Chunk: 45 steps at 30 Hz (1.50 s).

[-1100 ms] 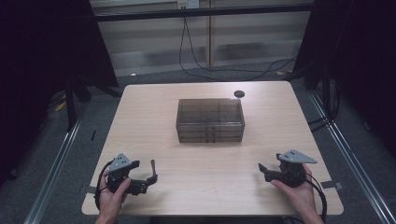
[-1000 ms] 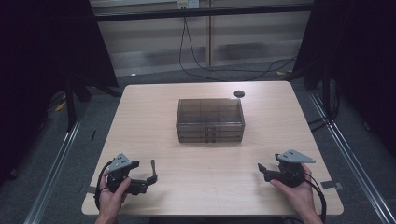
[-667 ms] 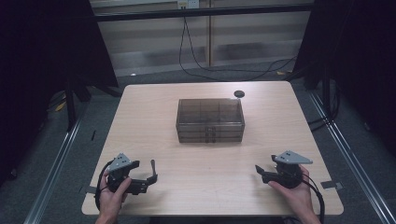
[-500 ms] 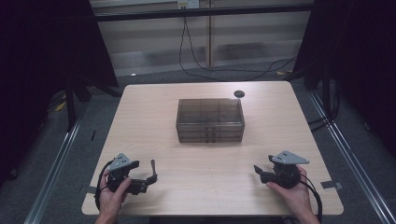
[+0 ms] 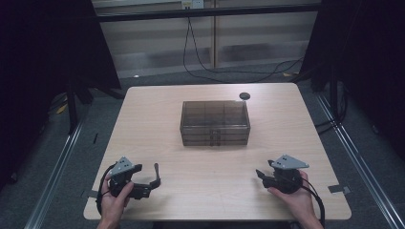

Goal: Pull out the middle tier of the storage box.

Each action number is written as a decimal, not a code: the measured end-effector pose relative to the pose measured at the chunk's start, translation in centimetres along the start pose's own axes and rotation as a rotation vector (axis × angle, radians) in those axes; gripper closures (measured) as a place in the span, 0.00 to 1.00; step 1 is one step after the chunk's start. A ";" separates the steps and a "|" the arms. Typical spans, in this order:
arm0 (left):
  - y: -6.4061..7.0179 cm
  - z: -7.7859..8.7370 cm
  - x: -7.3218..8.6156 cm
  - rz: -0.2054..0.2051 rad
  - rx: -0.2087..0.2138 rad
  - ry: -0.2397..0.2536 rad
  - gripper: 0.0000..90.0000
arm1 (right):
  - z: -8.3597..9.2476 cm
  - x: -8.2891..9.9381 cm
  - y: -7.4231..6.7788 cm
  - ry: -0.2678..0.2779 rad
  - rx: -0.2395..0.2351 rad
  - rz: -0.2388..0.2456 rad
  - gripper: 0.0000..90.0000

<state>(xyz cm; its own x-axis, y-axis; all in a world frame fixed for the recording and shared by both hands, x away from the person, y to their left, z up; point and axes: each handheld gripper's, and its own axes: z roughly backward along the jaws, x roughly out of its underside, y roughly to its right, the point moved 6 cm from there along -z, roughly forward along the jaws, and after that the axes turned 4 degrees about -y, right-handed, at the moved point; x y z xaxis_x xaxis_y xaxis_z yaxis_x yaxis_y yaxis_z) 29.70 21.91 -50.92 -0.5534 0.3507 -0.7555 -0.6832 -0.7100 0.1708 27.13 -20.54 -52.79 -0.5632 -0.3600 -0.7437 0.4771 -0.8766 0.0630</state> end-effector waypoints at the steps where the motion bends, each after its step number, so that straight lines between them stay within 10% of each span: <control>1: 0.0 0.0 0.0 -0.001 -0.001 -0.004 0.04 | 0.0 -0.1 -0.2 0.001 -0.010 0.010 0.45; 45: 0.2 0.1 0.0 -0.007 0.001 0.002 0.04 | -3.2 -5.6 -4.4 -0.067 0.011 0.328 0.71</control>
<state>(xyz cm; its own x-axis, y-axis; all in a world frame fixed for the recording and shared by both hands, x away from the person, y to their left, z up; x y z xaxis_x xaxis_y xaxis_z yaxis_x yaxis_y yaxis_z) 29.52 21.84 -50.79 -0.5473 0.3548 -0.7580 -0.6877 -0.7068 0.1657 30.33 -13.66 -50.99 -0.4245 -0.6434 -0.6370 0.6333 -0.7138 0.2990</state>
